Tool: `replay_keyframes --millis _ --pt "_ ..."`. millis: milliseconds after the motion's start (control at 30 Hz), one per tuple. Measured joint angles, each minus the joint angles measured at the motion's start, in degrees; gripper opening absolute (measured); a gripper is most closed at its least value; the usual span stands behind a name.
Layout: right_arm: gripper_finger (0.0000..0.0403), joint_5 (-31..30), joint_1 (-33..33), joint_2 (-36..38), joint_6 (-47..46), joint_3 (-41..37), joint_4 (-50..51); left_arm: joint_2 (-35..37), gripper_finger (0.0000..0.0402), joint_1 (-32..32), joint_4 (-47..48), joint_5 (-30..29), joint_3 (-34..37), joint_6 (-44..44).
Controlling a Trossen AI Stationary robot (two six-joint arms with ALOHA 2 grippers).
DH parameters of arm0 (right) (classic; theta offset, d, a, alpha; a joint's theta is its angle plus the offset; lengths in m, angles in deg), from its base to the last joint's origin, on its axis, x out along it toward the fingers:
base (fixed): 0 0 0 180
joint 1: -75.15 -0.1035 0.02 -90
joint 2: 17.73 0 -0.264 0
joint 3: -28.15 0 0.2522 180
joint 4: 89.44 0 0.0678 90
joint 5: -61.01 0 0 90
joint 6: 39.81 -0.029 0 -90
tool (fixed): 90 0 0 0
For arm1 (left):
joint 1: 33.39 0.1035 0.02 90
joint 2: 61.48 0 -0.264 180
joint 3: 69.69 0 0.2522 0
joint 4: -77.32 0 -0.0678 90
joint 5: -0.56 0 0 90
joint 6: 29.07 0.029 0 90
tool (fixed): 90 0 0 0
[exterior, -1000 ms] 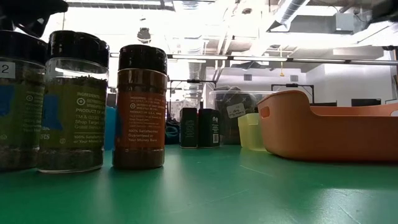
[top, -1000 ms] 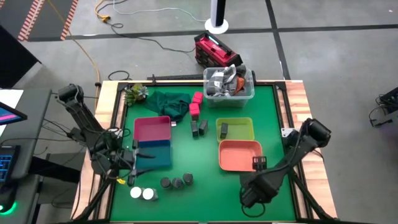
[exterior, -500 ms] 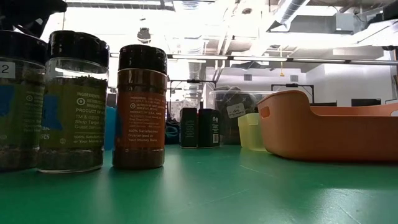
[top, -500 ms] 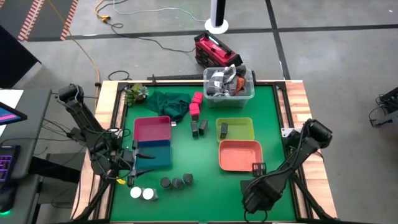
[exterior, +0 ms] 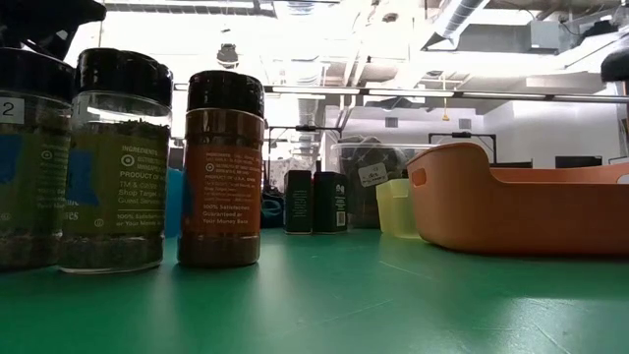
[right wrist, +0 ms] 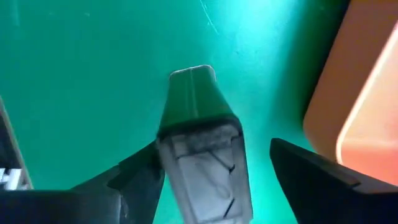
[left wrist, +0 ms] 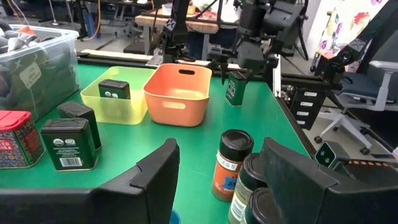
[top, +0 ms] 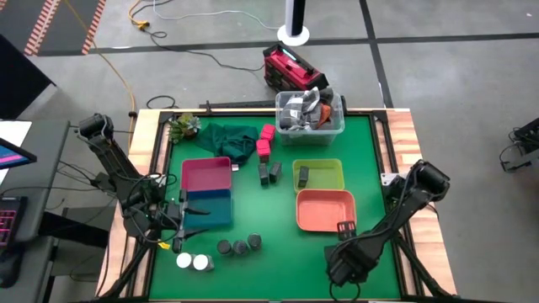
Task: Sort spices by type
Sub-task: Put the black spice can into the yellow bin
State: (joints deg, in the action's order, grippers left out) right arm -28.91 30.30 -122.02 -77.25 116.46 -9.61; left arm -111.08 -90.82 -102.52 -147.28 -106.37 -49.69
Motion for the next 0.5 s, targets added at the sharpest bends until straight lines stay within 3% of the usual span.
replay_keyframes --millis 200,500 --pt "0.026 0.0 0.0 0.0 0.6 -1.9 -0.4 0.0 0.0215 0.0 0.0 0.0 0.0 0.0" --pt "0.0142 0.0 1.7 0.0 1.1 -0.2 -2.0 0.0 0.0215 0.0 0.0 0.0 0.0 0.0"
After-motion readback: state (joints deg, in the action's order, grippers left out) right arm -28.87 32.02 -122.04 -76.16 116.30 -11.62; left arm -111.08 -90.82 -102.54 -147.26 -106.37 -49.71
